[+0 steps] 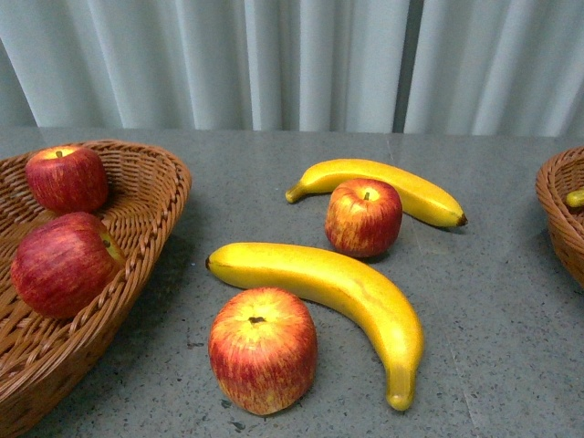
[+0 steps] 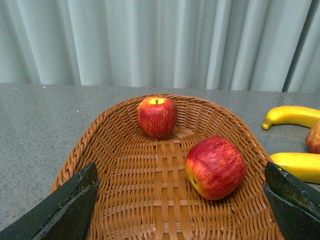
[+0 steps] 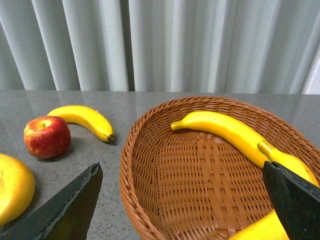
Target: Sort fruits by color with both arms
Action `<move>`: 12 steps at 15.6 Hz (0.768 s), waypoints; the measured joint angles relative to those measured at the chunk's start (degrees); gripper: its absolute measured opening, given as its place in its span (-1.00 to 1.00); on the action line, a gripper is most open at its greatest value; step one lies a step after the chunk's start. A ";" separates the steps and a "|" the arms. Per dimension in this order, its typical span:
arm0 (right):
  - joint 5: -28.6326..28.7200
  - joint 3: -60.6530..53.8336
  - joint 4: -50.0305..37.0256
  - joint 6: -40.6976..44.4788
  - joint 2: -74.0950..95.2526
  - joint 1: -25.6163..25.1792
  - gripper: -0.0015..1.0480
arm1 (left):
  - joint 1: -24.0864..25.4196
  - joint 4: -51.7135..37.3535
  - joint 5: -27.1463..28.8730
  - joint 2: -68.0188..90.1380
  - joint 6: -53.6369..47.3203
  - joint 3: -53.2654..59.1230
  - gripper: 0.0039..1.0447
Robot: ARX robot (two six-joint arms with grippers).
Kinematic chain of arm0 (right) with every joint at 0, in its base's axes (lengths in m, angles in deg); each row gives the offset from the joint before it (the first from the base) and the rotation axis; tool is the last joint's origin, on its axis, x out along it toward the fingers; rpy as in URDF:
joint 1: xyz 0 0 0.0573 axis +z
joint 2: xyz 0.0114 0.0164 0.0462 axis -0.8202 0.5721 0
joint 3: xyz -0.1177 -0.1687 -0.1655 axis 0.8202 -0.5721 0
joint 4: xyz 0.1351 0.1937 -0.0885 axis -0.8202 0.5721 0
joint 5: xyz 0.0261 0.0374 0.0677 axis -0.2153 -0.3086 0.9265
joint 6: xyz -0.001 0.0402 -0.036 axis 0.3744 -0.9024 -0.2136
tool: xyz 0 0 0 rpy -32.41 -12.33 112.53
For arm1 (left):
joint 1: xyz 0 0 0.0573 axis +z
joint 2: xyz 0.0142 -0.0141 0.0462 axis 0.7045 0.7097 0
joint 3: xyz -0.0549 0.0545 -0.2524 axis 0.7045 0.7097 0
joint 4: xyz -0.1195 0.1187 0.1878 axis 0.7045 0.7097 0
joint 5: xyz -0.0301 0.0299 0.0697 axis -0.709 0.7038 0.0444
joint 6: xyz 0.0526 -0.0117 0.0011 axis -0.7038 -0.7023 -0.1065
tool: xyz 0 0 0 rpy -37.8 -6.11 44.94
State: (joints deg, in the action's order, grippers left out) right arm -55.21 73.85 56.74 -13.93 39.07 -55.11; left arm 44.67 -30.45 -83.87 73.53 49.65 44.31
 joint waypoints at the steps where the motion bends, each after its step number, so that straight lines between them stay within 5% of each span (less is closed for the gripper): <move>1: 0.00 0.00 0.00 0.00 0.00 0.00 0.87 | 0.00 0.00 0.00 0.00 0.00 0.00 0.88; 12: 0.00 0.00 0.00 0.00 0.00 0.00 0.87 | 0.00 0.00 0.02 0.00 0.00 0.00 0.88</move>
State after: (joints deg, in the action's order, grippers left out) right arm -55.21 73.85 56.74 -13.93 39.07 -55.11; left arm 44.67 -30.45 -83.85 73.53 49.65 44.31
